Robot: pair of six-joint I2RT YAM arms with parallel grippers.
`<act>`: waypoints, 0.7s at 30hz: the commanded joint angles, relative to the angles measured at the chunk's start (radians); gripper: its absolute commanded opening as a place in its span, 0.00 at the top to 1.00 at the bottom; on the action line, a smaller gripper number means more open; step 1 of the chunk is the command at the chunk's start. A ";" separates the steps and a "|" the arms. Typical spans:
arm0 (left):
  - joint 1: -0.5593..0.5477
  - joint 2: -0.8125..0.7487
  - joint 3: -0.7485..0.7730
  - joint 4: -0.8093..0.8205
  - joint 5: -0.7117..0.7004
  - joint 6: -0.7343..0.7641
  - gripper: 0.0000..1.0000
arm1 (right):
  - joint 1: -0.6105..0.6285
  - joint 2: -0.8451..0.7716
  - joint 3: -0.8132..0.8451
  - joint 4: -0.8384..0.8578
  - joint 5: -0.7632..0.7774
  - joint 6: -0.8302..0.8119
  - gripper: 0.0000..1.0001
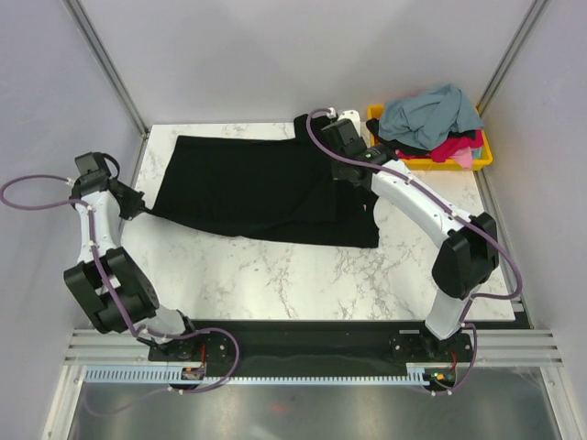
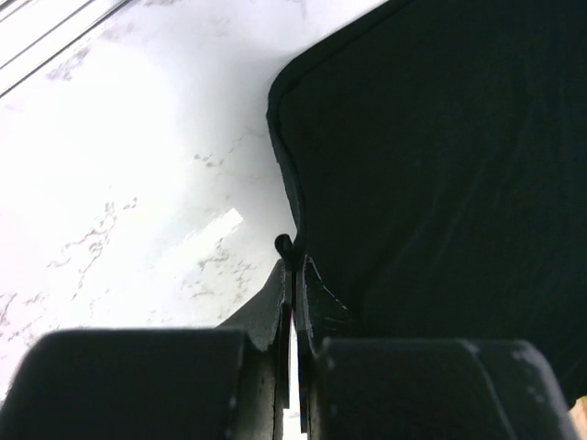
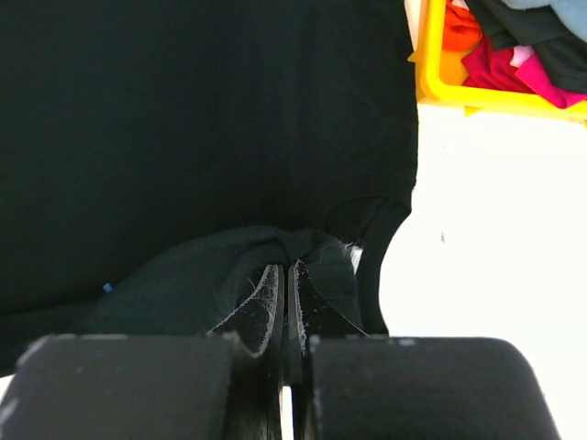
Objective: Fold and stack the t-shirts
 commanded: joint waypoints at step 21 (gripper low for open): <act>-0.103 0.405 0.325 -0.047 -0.118 -0.008 0.98 | -0.137 0.277 0.282 0.015 -0.122 -0.036 1.00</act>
